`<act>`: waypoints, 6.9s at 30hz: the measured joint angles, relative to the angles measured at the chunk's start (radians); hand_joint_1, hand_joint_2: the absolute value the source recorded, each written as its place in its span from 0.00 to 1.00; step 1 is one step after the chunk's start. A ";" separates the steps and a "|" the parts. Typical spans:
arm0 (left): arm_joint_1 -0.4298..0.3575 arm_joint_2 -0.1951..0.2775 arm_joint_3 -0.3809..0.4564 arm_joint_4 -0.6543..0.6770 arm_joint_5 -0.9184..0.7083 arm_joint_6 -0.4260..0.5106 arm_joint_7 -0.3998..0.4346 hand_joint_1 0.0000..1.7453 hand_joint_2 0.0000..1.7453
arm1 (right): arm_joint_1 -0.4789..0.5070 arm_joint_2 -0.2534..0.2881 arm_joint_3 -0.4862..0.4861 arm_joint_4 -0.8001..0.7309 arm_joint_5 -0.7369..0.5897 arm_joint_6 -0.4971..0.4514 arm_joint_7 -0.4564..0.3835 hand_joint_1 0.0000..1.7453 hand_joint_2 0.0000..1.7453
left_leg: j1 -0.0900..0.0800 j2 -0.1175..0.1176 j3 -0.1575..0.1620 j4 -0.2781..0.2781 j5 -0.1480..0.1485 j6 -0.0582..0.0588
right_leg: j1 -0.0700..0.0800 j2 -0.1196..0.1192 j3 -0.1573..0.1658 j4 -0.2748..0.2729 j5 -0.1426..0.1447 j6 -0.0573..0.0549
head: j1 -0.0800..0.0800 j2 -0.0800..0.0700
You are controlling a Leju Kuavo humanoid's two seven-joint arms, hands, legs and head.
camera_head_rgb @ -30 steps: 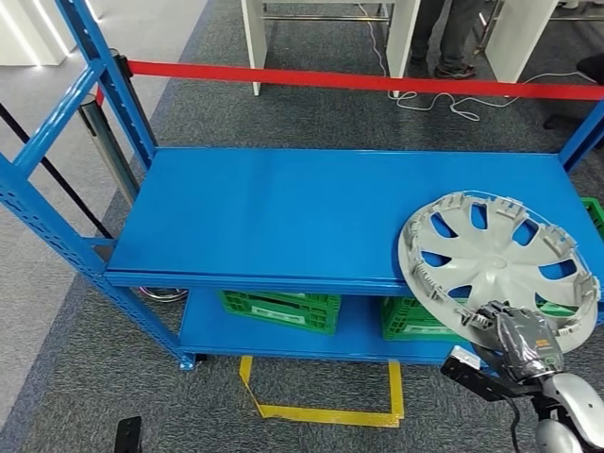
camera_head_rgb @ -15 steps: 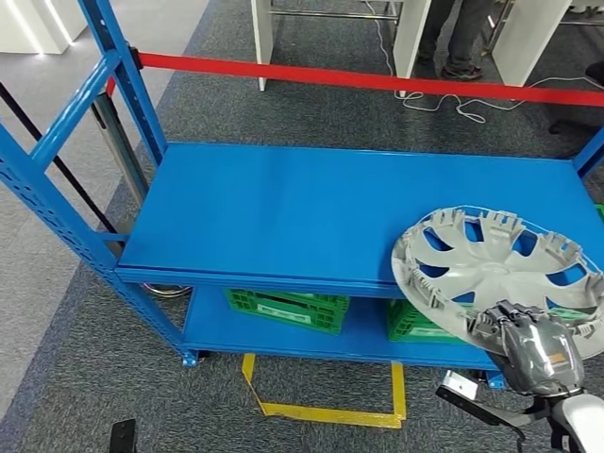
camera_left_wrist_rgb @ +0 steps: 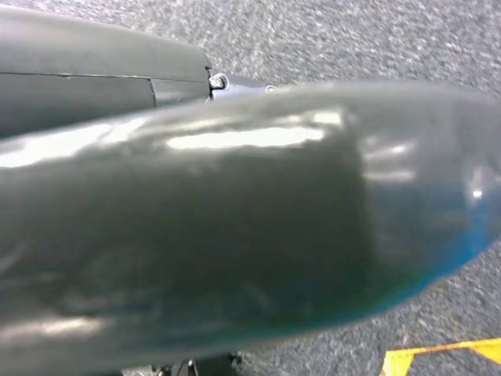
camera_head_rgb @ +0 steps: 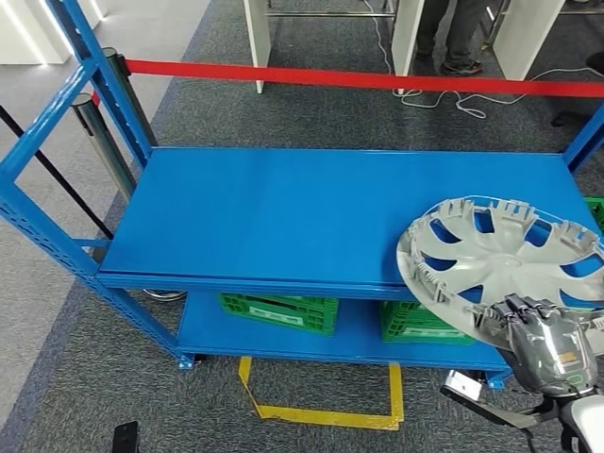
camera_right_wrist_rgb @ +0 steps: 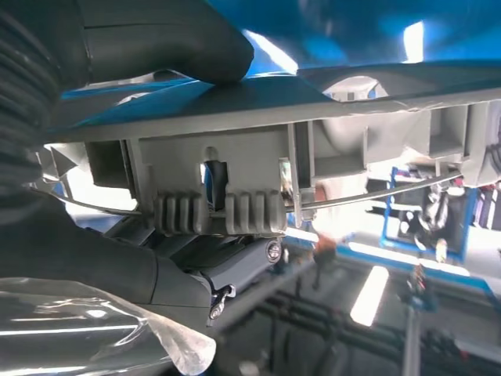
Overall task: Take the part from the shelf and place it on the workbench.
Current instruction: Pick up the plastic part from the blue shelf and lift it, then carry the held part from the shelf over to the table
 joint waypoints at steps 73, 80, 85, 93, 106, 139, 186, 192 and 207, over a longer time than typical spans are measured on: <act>-0.005 -0.016 0.044 0.000 -0.074 0.037 -0.064 0.00 1.00 | 0.084 -0.051 0.016 -0.309 0.154 -0.330 -0.086 1.00 1.00 | 0.002 0.003 0.074 -0.170 0.043 0.019 | -0.004 0.002 -0.125 0.237 -0.116 0.043 | 0.009 0.000; -0.008 -0.017 0.044 0.000 -0.087 0.043 -0.053 0.00 1.00 | 0.087 -0.019 0.043 -0.311 0.154 -0.375 -0.126 1.00 1.00 | -0.001 0.001 0.064 -0.145 0.041 0.000 | -0.014 0.003 -0.011 0.010 0.004 0.045 | 0.010 0.000; -0.008 -0.015 0.044 0.000 -0.088 0.043 -0.053 0.00 1.00 | 0.080 -0.002 0.056 -0.312 0.154 -0.378 -0.141 1.00 1.00 | 0.003 0.001 0.038 -0.092 -0.007 -0.027 | -0.014 0.000 -0.028 0.008 0.024 0.010 | 0.005 0.000; -0.011 -0.017 0.044 0.000 -0.088 0.043 -0.053 0.00 1.00 | 0.077 0.010 0.067 -0.312 0.154 -0.378 -0.142 1.00 1.00 | 0.002 0.001 0.129 -0.080 -0.068 -0.016 | -0.004 -0.003 -0.088 0.009 0.076 0.004 | 0.001 0.000; -0.014 -0.022 0.044 0.000 -0.109 0.035 -0.055 0.00 1.00 | 0.104 0.013 0.084 -0.312 0.154 -0.382 -0.121 1.00 1.00 | -0.005 0.011 0.070 -0.189 0.064 0.020 | -0.010 -0.002 -0.129 0.266 -0.078 0.052 | 0.006 0.000; -0.007 -0.012 0.044 0.000 -0.166 0.060 -0.033 0.00 1.00 | 0.150 0.013 0.167 -0.310 0.154 -0.435 -0.030 1.00 1.00 | -0.008 0.015 0.031 -0.187 0.092 0.008 | -0.008 -0.002 0.005 0.139 -0.029 0.055 | 0.001 0.000; 0.031 -0.002 0.127 -0.001 -0.129 0.076 0.018 0.00 1.00 | -0.256 0.170 0.341 0.033 0.029 -0.354 -0.173 1.00 1.00 | -0.010 0.003 0.113 -0.102 0.009 -0.004 | 0.007 -0.010 -0.044 -0.012 0.054 -0.004 | -0.007 0.000; 0.033 -0.005 0.131 -0.002 -0.142 0.057 0.008 0.00 1.00 | -0.263 0.172 0.350 0.047 0.056 -0.353 -0.141 1.00 1.00 | -0.011 -0.001 0.145 -0.218 0.027 0.015 | 0.002 -0.010 -0.087 0.018 0.046 0.028 | -0.005 0.000; 0.033 -0.006 0.131 -0.009 -0.197 0.015 -0.023 0.00 1.00 | -0.161 0.147 0.322 -0.003 0.126 -0.354 -0.084 1.00 1.00 | -0.007 -0.073 0.021 -0.120 0.043 -0.022 | -0.016 0.029 0.002 0.001 0.002 0.018 | -0.011 0.000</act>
